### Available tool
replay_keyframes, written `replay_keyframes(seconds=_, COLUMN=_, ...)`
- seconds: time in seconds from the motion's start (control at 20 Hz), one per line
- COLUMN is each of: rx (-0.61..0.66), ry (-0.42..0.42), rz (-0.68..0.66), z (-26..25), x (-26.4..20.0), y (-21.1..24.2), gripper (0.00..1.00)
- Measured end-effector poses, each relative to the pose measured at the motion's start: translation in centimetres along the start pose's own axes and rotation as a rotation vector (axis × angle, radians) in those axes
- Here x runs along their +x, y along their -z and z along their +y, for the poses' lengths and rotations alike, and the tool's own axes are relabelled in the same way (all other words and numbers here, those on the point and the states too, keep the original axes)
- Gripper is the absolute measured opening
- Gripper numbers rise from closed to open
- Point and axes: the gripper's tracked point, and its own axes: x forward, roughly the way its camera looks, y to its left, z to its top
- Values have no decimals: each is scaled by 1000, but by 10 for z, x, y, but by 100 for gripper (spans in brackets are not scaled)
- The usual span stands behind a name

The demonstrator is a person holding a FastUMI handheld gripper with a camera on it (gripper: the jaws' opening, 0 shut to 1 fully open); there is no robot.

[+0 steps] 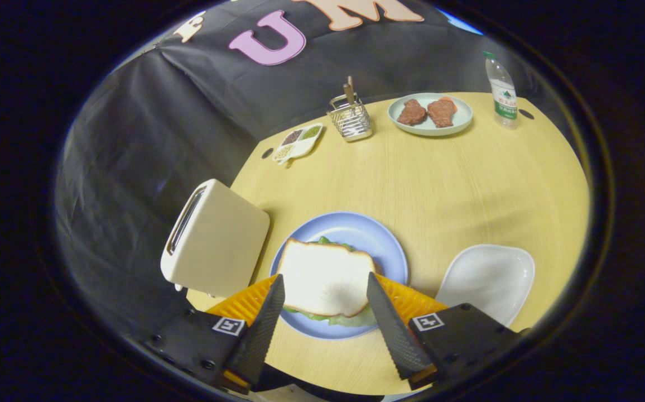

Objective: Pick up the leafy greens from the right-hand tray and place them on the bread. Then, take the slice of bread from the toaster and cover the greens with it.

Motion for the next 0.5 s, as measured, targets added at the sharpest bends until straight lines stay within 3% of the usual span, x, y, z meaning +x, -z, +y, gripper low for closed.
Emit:
replay_keyframes(seconds=0.2, rx=-33, ry=-7, rz=-110, z=-11, x=-25, y=-17, gripper=100)
replay_keyframes(seconds=0.5, rx=-110, ry=58, rz=-406, z=-58, x=-98, y=-61, gripper=100)
